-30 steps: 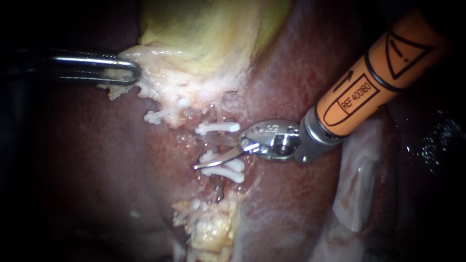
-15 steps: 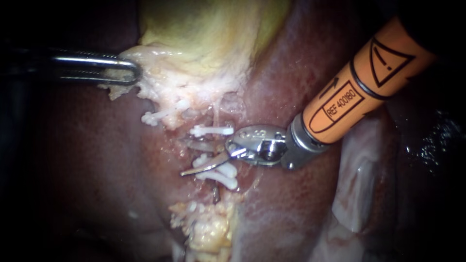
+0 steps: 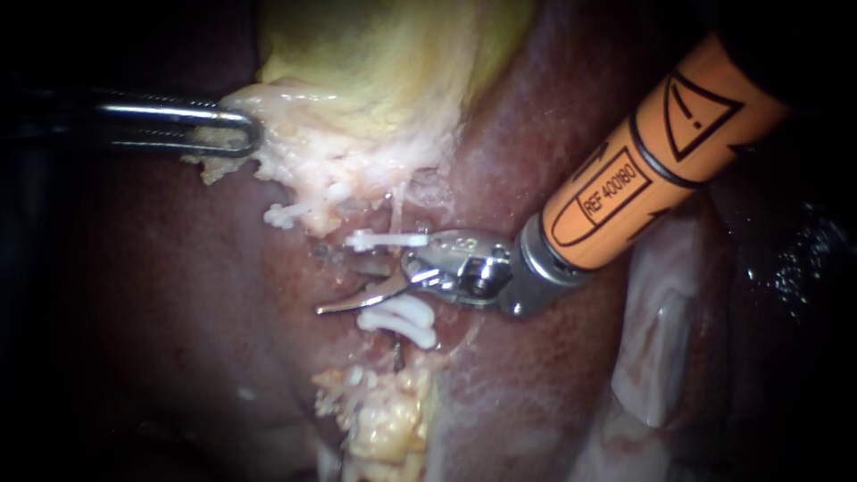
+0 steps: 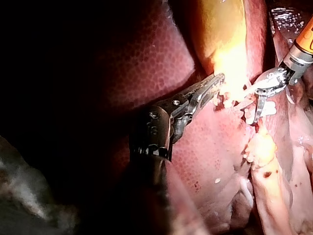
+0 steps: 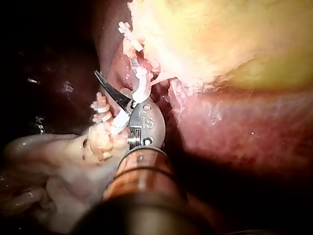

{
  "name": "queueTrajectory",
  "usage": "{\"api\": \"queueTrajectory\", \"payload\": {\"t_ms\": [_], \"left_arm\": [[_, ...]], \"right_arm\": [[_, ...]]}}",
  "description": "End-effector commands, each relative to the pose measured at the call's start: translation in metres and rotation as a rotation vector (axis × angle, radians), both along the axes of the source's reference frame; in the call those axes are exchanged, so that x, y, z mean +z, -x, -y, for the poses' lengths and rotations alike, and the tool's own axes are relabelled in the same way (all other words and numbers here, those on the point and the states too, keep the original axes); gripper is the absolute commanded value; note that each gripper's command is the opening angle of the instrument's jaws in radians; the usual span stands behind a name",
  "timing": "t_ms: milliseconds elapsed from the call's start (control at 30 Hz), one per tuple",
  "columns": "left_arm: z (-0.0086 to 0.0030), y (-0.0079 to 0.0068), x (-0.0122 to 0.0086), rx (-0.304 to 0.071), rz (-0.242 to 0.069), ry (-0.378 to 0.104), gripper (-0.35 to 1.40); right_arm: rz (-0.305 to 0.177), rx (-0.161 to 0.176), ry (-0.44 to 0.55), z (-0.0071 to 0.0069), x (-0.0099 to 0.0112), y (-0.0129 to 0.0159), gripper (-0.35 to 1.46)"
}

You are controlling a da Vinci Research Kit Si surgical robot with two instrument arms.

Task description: Go to the cutting position right tube

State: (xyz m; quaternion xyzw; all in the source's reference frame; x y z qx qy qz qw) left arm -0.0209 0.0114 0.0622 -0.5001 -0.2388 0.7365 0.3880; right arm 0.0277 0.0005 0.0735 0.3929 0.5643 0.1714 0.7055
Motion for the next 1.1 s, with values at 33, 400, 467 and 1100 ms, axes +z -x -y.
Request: {"api": "queueTrajectory", "payload": {"t_ms": [33,400,467,1100], "left_arm": [[0.0,0.0,0.0,-0.001,-0.001,0.0,-0.35],[0.0,-0.0001,0.0,0.0,0.0,0.0,-0.35],[0.0,-0.0002,0.0,0.0,0.0,0.0,-0.35],[0.0,-0.0001,0.0,0.0,0.0,0.0,-0.35]], "right_arm": [[-0.003,-0.002,0.0,0.0,-0.0003,0.0002,1.13],[-0.026,-0.01,-0.02,0.0003,-0.0043,0.0027,1.13],[-0.032,-0.008,-0.026,0.0002,-0.005,0.0027,1.11],[-0.037,-0.004,-0.029,0.0003,-0.0054,0.0022,1.11]]}}
